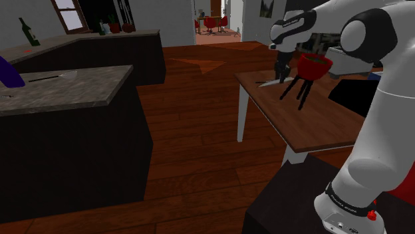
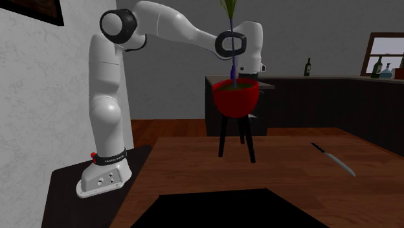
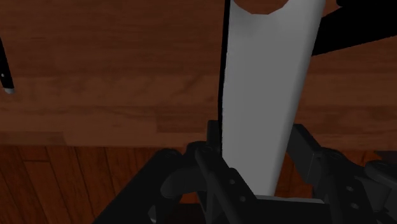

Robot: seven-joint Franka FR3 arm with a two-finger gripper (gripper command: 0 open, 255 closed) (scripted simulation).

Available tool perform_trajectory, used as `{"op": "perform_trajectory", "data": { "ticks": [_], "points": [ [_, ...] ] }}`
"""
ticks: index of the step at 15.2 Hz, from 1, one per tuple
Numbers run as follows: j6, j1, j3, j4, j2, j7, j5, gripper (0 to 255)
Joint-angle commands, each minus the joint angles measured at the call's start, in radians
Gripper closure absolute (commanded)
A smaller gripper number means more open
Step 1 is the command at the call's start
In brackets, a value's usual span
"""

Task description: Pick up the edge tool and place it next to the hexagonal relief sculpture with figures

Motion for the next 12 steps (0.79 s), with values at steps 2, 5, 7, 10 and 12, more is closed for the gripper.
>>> {"op": "perform_trajectory", "data": {
  "ticks": [2, 5, 7, 10, 12],
  "points": [
    [0.034, 0.004, -0.019, -0.137, -0.124, 0.003, -0.075, 255],
    [0.051, -0.007, -0.028, -0.247, -0.24, 0.013, -0.149, 255],
    [0.055, -0.023, -0.03, -0.313, -0.315, 0.018, -0.198, 255],
    [0.051, -0.057, -0.031, -0.402, -0.425, 0.021, -0.268, 255],
    [0.043, -0.086, -0.03, -0.455, -0.495, 0.018, -0.311, 255]
  ]
}}
